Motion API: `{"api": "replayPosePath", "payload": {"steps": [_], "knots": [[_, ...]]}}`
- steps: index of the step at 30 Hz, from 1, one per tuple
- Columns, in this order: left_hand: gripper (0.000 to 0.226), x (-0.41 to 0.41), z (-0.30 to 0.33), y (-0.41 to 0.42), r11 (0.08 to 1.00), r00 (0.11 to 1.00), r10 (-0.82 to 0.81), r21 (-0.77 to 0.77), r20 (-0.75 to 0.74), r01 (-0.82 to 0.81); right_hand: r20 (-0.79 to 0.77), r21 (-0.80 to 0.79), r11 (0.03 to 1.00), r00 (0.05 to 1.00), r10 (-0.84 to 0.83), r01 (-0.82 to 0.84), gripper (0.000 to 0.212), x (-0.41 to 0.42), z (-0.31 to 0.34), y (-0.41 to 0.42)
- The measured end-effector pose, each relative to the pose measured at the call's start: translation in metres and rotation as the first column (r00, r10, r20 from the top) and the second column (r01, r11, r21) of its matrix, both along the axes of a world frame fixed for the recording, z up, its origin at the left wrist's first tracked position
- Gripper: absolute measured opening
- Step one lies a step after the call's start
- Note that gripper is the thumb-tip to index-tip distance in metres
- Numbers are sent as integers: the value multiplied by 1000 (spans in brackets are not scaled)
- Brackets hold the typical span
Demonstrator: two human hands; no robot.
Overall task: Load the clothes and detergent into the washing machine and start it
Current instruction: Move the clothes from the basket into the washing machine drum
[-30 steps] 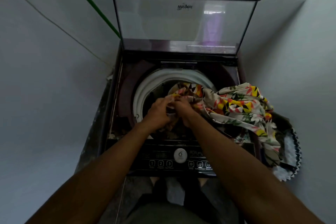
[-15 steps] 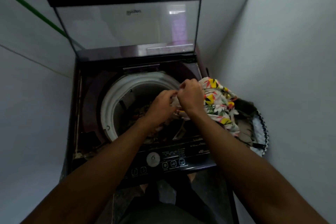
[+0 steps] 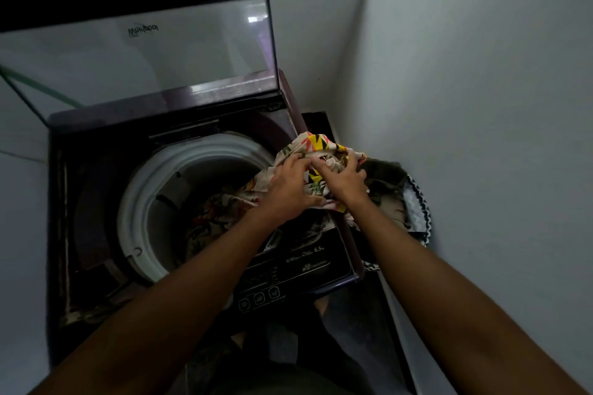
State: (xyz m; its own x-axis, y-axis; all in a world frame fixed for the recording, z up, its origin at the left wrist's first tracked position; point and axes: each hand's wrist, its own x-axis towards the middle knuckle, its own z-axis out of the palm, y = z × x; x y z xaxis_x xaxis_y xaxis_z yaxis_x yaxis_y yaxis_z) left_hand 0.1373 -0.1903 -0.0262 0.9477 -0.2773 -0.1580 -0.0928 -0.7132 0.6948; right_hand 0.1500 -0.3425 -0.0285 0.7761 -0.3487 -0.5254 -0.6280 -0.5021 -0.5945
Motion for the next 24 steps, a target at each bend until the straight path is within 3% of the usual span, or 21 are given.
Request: {"api": "replayPosePath", "payload": {"steps": [3, 5, 10, 15, 21, 24], "knots": [[117, 1, -2, -2, 1000, 999, 24, -13, 21, -24, 62, 120, 993, 998, 14, -21, 115, 1, -10, 0], [122, 4, -1, -3, 1000, 1000, 16, 0, 19, -16, 133, 137, 987, 989, 60, -78, 95, 4, -13, 2], [119, 8, 0, 0, 1000, 1000, -5, -4, 2, 5, 264, 17, 990, 956, 128, -138, 50, 12, -7, 9], [116, 9, 8, 4, 986, 996, 37, -158, -76, -49, 360, -109, 987, 921, 146, -114, 21, 22, -1, 15], [101, 3, 20, 16, 961, 985, 138, -226, -106, -159, 545, -80, 989, 826, 148, -125, 4, 25, 15, 46], [77, 1, 24, 36, 927, 957, 277, -239, -82, -289, 602, -42, 983, 781, 168, -179, 4, 21, 25, 72]]}}
